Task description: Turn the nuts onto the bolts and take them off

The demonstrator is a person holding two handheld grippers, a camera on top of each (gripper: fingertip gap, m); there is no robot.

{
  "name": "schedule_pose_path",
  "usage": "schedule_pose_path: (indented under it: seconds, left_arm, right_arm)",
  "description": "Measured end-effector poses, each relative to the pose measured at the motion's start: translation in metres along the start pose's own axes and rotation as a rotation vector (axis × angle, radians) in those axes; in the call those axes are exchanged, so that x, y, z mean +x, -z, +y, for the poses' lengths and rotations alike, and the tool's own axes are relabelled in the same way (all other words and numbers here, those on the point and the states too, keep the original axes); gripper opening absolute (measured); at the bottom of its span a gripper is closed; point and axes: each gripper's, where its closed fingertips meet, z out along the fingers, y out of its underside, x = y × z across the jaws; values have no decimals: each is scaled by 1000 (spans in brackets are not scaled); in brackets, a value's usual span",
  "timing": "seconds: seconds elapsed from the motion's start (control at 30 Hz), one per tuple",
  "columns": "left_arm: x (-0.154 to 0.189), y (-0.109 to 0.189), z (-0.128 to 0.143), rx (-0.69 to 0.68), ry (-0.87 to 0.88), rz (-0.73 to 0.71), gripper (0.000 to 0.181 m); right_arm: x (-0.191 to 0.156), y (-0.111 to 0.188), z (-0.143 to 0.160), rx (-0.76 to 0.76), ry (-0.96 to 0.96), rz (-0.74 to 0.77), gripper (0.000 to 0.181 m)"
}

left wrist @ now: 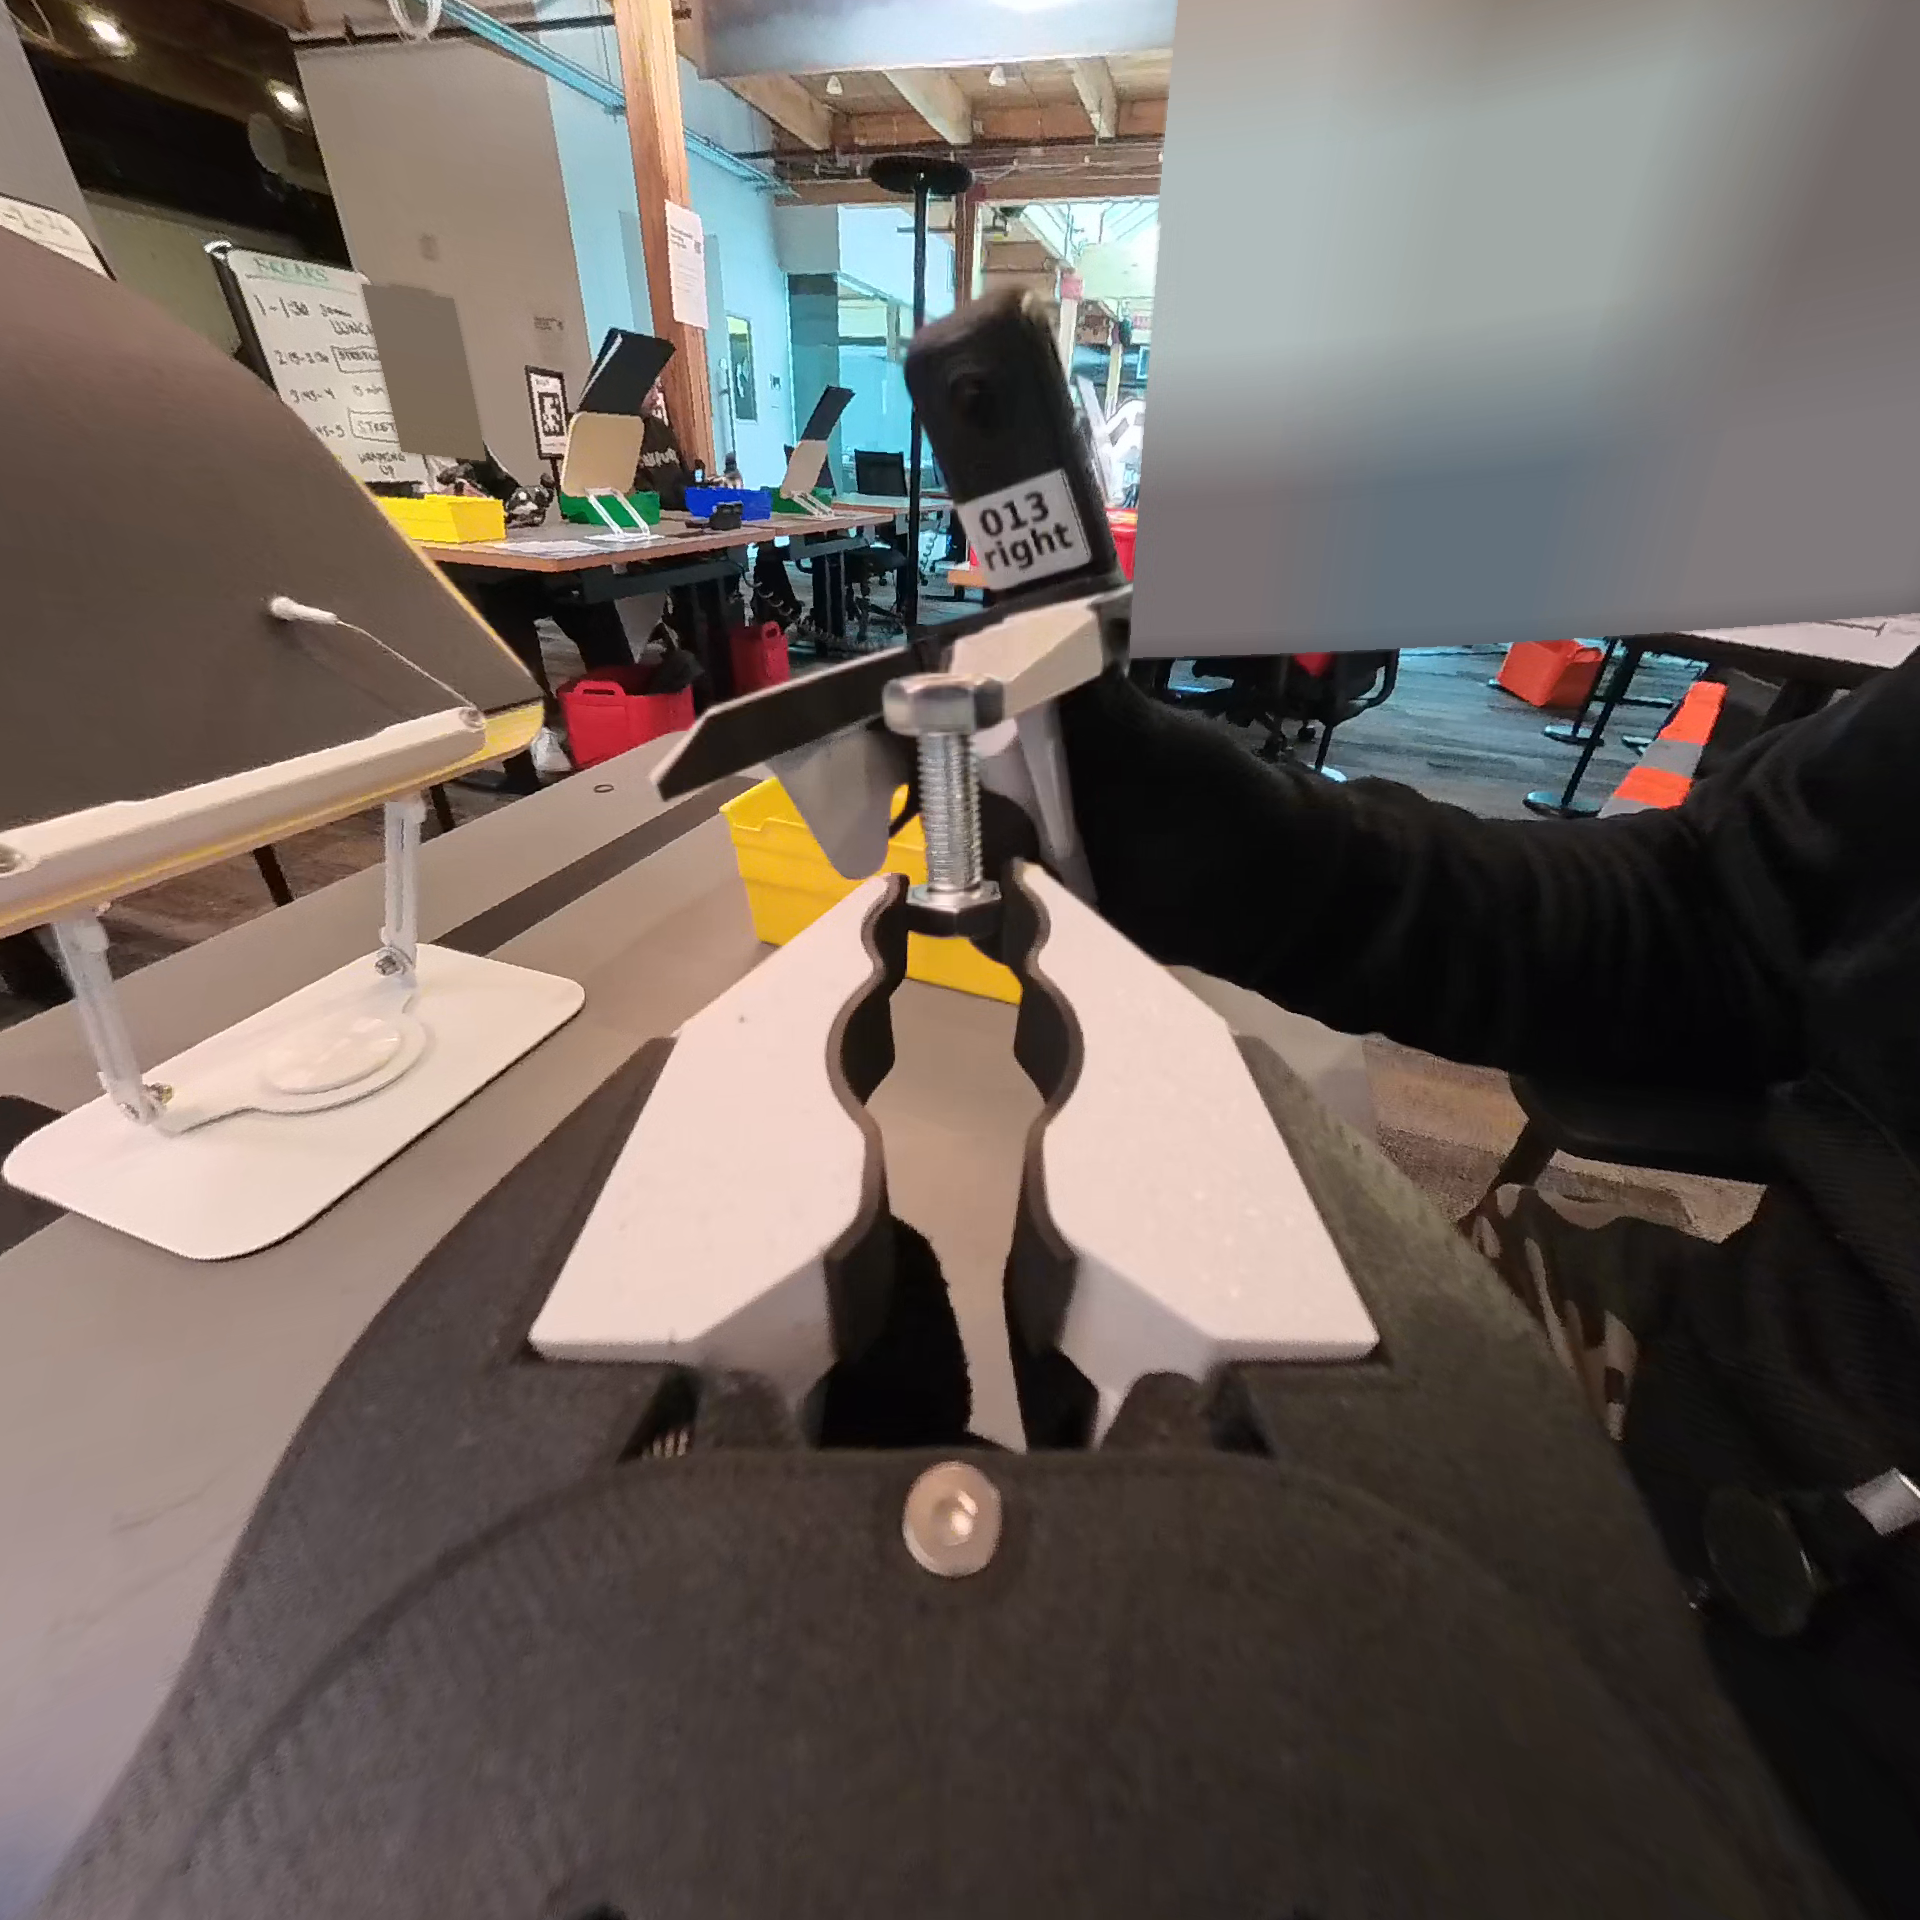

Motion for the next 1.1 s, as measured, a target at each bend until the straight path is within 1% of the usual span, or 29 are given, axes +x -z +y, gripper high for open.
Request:
schedule_pose_path:
  seconds: [0.07,0.13,0.27,0.33,0.37,0.4,0.43,0.5,0.57,0.67,0.77,0.87,0.93,1.0,1.1]
  left_arm:
    - [-2,1,0,-4,-6,-7,16]
    - [-2,0,2,-8,-6,-7,16]
    - [1,-3,5,-18,-4,0,16]
    - [2,-3,4,-16,-9,3,16]
    - [2,-3,3,-18,-11,-1,16]
    - [0,-2,2,-14,-12,-10,16]
    - [0,0,0,-4,-8,-10,16]
    - [-1,1,-1,-4,-12,-15,16]
    - [-1,0,0,-10,-18,-15,16]
    - [0,-2,2,-15,-16,-14,16]
    - [1,-2,2,-17,-17,-10,16]
    - [1,-2,2,-17,-17,-10,16]
    - [-1,-1,1,-5,-7,-9,16]
    - [-2,0,1,-6,-8,-12,16]
    - [-3,0,2,-10,-10,-17,16]
  right_arm:
    - [6,7,0,10,-18,12,72]
    - [2,7,-2,18,-17,-2,75]
    - [-17,-6,-3,-3,27,-49,78]
    - [-18,-10,-1,-14,29,-55,77]
    - [-15,-9,0,-14,25,-47,80]
    - [-10,-7,0,-7,11,-35,80]
    - [-5,-3,0,0,-7,-19,71]
    - [2,4,-1,11,-22,-2,71]
    - [-1,5,-3,15,-15,-14,73]
    - [-13,-2,-3,-1,19,-36,76]
    - [-19,-7,-4,-2,19,-53,76]
    - [-15,-7,-2,-5,10,-46,77]
    - [-9,-3,-2,0,0,-27,71]
    - [-4,1,-2,-2,-4,-8,70]
    - [-8,3,-4,1,12,-14,72]
